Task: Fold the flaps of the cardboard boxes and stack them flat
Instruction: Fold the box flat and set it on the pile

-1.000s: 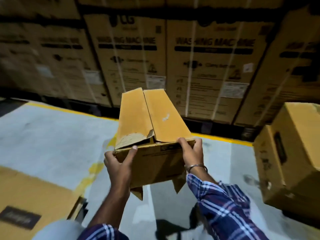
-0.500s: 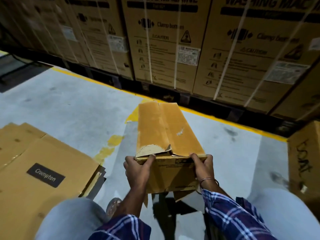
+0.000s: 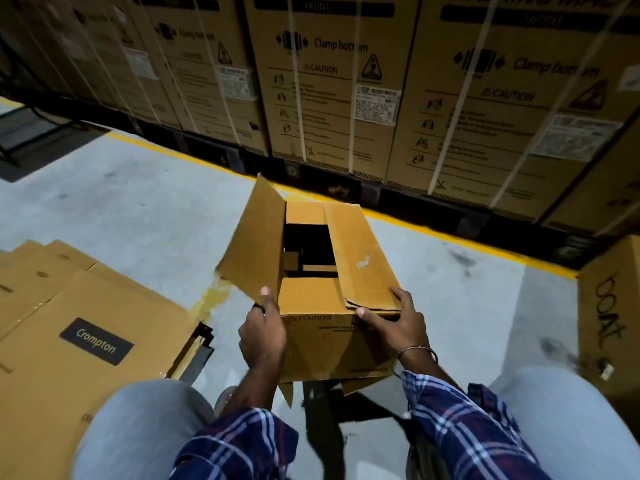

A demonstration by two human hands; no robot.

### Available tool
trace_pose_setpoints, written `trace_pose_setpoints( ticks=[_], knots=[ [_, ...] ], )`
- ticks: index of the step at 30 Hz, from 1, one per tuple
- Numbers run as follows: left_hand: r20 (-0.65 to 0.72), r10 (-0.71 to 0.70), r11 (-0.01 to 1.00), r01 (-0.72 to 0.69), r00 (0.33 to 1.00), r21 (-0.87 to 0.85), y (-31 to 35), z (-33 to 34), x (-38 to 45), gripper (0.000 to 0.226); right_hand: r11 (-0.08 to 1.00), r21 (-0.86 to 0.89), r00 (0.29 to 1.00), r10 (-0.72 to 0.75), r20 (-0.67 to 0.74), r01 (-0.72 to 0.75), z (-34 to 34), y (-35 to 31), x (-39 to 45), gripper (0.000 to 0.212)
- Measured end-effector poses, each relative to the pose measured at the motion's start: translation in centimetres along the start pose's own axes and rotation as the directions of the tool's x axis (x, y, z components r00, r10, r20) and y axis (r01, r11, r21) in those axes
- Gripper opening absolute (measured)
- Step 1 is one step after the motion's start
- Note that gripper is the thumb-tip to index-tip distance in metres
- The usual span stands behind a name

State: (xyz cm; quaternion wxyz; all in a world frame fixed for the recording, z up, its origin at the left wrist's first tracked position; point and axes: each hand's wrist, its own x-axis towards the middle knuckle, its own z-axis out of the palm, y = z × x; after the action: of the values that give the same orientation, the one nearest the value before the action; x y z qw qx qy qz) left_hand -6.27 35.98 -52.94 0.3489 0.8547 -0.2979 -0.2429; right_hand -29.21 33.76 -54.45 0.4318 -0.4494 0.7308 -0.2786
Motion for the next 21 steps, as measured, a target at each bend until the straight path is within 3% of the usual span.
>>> trace_pose_setpoints(
  ticks=[5,8,10,14,16,19,21],
  knots=[
    [-0.040,-0.145,0.986,0.141,0.989,-0.083,-0.3,0.0,0.7,0.067,0.990,-0.142,1.000,0.016,0.008,-0.015,0.1,-0.1,-0.3,0.119],
    [0.006,-0.246,0.954,0.243,0.969,-0.175,-1.0,0.0,1.5,0.065,0.988,-0.149,1.000,0.030,0.009,-0.028,0.3,-0.2,-0.3,0.118],
    [0.063,-0.313,0.904,0.318,0.948,-0.285,-1.8,0.1,1.7,0.065,0.992,-0.118,0.999,0.044,-0.025,-0.046,0.5,-0.1,-0.3,0.106],
    [0.135,-0.389,0.824,0.409,0.911,-0.392,-3.3,0.9,2.1,0.068,0.993,-0.036,0.981,0.103,-0.167,-0.110,0.5,0.5,0.4,0.052],
    [0.147,-0.413,0.790,0.434,0.899,-0.433,-3.4,0.7,2.2,0.069,0.993,-0.028,0.972,0.110,-0.210,-0.118,0.5,0.4,0.6,0.042],
    [0.117,-0.486,0.726,0.474,0.866,-0.499,-3.9,0.8,3.0,0.071,0.988,0.010,0.954,0.148,-0.261,-0.151,0.7,-0.1,0.5,0.064],
    [0.087,-0.544,0.681,0.501,0.834,-0.534,-5.5,1.4,4.0,0.077,0.978,0.065,0.927,0.208,-0.312,-0.198,0.6,-0.4,0.8,0.069]
  ],
)
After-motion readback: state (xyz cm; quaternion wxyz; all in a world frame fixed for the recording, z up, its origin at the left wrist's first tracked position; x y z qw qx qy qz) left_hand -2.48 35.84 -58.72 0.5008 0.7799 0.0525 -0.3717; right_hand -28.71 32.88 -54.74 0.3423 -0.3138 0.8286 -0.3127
